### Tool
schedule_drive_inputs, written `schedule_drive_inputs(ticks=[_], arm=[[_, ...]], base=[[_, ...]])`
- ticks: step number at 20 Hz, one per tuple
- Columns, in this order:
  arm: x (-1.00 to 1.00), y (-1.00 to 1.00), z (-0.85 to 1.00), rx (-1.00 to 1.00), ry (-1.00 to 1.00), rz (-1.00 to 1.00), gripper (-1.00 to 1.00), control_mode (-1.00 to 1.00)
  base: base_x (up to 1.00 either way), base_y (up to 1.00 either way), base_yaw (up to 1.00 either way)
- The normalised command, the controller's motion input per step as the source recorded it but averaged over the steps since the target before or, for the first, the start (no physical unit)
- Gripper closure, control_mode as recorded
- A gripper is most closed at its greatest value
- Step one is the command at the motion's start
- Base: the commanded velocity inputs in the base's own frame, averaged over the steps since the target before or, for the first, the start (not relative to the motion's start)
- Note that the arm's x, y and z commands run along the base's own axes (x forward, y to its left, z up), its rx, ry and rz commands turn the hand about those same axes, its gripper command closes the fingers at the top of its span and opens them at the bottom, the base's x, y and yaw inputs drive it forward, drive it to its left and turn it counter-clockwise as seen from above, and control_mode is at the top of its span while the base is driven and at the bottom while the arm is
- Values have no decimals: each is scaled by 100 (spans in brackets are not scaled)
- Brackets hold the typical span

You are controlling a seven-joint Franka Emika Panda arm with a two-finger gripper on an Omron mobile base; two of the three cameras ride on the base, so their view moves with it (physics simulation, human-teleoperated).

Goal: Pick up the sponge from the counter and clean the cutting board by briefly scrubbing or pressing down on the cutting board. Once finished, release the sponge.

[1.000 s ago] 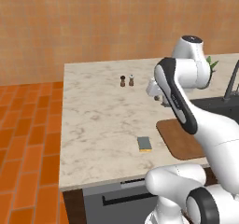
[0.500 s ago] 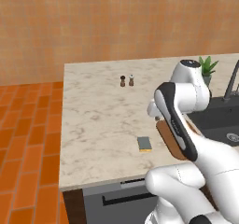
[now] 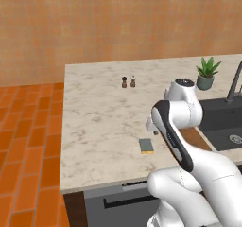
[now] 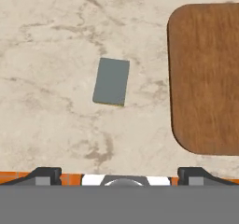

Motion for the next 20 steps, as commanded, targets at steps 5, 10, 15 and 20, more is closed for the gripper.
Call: schedule_drive_inputs(ticks=[5,10,15,20], arm=[[56,5,-51,2,9,0,-100,-100],[49,42,-41,0,7,0,-100,-100],[35,13,-20,0,3,0,-100,-100],[26,0,-15,0,1,0,-100,-100]], base=[[0,0,0],[0,0,0],[0,0,0],[0,0,0]])
